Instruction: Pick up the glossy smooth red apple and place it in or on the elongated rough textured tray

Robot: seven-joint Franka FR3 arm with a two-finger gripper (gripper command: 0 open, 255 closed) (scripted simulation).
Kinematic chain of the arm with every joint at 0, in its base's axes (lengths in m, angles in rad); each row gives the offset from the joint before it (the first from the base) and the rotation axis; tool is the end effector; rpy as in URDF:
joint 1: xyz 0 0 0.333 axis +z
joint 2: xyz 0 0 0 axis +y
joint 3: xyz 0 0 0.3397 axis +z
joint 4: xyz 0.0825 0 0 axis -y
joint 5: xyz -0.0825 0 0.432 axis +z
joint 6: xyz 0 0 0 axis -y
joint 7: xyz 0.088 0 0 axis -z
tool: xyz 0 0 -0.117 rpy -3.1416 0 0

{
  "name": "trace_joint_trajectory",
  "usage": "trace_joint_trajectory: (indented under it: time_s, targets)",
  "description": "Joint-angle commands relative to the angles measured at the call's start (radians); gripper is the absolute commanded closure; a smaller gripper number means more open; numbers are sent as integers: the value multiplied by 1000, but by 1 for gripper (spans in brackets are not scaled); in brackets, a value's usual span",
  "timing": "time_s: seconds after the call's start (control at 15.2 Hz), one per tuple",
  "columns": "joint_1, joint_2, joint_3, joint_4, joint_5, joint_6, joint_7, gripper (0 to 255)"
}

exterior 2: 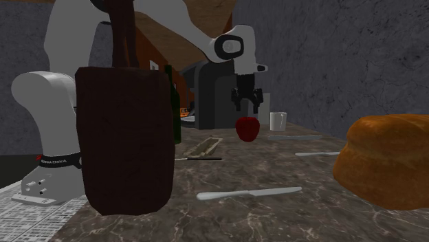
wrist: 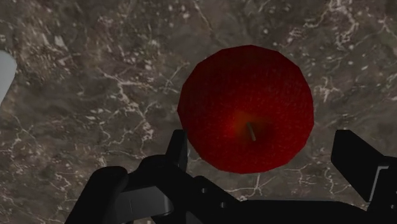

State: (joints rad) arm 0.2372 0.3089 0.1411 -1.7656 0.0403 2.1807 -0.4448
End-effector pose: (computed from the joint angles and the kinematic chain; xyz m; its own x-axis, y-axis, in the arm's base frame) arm 0.6522 0.2536 0.3903 0.6969 0.7052 0.1305 0.7133 -0.7005 -0.0242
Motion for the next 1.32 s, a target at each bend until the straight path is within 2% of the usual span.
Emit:
trace_joint_trajectory:
  time_s: [0.0,0.46,0.53,1.12,1.25]
  targets:
    - [1,9,0,-6,-1,15,1,0]
    - [1,9,0,-5,-1,15,1,0]
    - [1,9,0,-5,-1,15,1,255]
    - [1,9,0,-5,-1,15,1,255]
    - [1,-1,0,8,0,-8,2,255]
